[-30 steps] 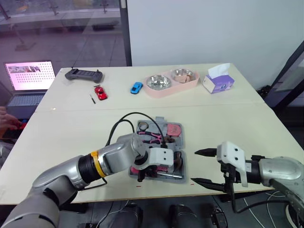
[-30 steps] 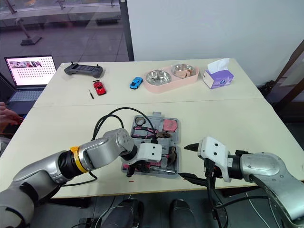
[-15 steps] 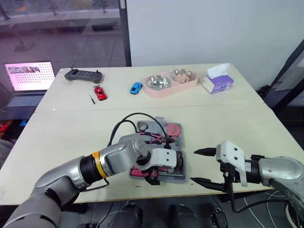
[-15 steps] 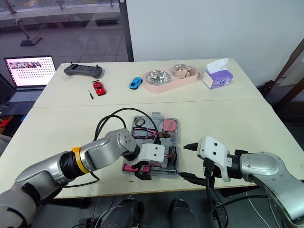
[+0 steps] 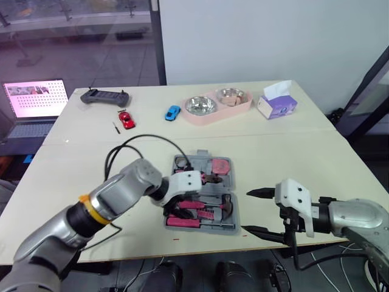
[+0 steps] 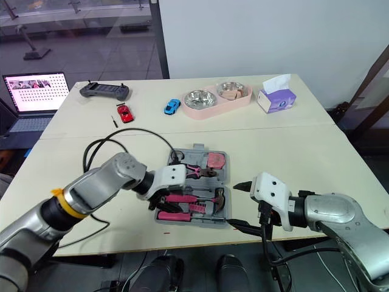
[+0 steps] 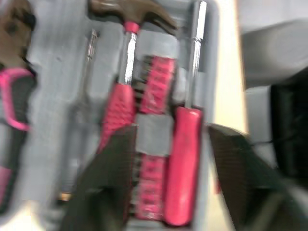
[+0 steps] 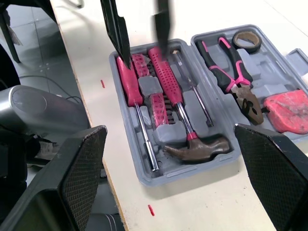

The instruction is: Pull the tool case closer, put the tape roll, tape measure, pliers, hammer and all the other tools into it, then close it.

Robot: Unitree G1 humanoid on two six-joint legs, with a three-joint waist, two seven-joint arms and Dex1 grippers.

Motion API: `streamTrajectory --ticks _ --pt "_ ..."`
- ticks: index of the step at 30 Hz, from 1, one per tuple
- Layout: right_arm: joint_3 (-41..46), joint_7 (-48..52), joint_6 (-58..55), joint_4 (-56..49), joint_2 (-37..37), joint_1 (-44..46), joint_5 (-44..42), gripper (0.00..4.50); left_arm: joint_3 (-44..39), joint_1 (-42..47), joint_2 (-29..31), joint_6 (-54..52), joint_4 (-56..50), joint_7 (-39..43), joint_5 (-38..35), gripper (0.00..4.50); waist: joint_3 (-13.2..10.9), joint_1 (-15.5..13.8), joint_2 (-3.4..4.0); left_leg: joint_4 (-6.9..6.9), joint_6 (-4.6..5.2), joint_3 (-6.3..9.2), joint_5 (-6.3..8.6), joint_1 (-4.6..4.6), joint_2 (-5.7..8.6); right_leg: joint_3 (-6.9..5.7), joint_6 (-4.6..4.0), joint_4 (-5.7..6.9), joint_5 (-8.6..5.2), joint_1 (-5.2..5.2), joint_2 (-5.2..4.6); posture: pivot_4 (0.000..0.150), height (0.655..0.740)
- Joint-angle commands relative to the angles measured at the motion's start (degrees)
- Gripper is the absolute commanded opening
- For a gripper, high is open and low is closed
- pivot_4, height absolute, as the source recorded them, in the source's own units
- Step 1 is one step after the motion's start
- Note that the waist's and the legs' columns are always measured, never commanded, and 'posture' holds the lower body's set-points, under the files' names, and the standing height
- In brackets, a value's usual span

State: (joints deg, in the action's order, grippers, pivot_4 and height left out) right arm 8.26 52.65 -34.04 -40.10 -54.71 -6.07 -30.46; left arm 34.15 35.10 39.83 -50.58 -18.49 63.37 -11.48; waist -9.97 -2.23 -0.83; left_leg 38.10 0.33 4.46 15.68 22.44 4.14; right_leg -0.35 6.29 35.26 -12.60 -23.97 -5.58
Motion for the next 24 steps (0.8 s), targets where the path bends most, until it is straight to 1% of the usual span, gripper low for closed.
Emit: streamTrajectory --ticks 1,2,6,9,12,15,19,24 --pt "0.77 -0.46 0.54 -0.91 0.52 0.68 -0.34 4.5 -6.15 -6.43 -2.28 8.13 0.77 -1.83 -2.71 0.37 0.02 -0.13 0.04 0.0 0.0 0.0 0.0 0.0 0.01 0.0 -0.03 -0.02 -0.02 0.02 -0.03 0.15 0.74" --pt "0.84 -0.5 0.57 -0.89 0.51 0.63 -0.39 4.5 -7.08 -7.76 -3.16 9.31 1.14 -2.22 -3.12 0.05 0.02 -0.24 0.02 0.01 0.0 0.0 0.0 -0.01 0.02 0.0 -0.12 -0.04 -0.06 0.05 -0.05 0.15 0.74" --pt "1.16 -0.55 0.47 -0.91 0.28 0.48 -0.57 4.5 -7.61 -11.54 -6.27 17.1 4.58 -4.11 -1.2 0.05 0.01 -0.18 0.02 0.04 0.0 0.02 0.0 0.0 0.03 -0.02 -0.19 -0.07 -0.1 0.09 -0.1 0.15 0.74" --pt "1.5 -0.46 0.36 -0.91 0.08 0.37 -0.75 4.5 -6.74 -12.79 -6.96 20.9 6.95 -4.48 0.42 0.05 0.04 0.03 0.06 0.02 -0.01 0.02 0.01 -0.01 0.01 -0.01 -0.2 -0.07 -0.1 0.07 -0.11 0.15 0.74" --pt "1.96 -0.3 0.14 -0.89 -0.19 0.34 -0.98 4.5 -4.94 -13.42 -7.32 24.78 10.76 -5.14 3.64 0.05 0.05 -0.04 0.08 0.01 0.0 0.02 0.01 -0.02 0.0 -0.01 -0.19 -0.05 -0.09 0.05 -0.09 0.15 0.74" --pt "2.2 -0.2 0.03 -0.89 -0.35 0.18 -0.94 4.5 -3.99 -14.04 -7.69 26.28 12.45 -4.26 4.84 0.05 0.05 -0.1 0.08 0.01 0.0 0.01 0.01 -0.02 0.01 -0.01 -0.19 -0.05 -0.09 0.05 -0.05 0.15 0.74" --pt "2.65 -0.13 -0.34 -0.93 -0.61 0.01 -0.99 4.5 -0.93 -14.9 -6.49 30.59 15.36 -3.73 9.88 0.05 0.09 -0.09 0.11 0.01 0.01 0.0 0.01 -0.02 0.02 -0.01 -0.19 -0.07 -0.1 0.09 -0.08 0.15 0.74" --pt "2.9 -0.15 -0.64 -0.77 -0.67 0.04 -0.86 4.5 -0.22 -15.61 -7.05 32.82 16.96 -3.9 12.29 0.05 0.23 -0.07 0.23 0.01 0.01 0.01 0.02 -0.05 0.0 -0.01 -0.19 -0.07 -0.1 0.1 -0.1 0.15 0.74"
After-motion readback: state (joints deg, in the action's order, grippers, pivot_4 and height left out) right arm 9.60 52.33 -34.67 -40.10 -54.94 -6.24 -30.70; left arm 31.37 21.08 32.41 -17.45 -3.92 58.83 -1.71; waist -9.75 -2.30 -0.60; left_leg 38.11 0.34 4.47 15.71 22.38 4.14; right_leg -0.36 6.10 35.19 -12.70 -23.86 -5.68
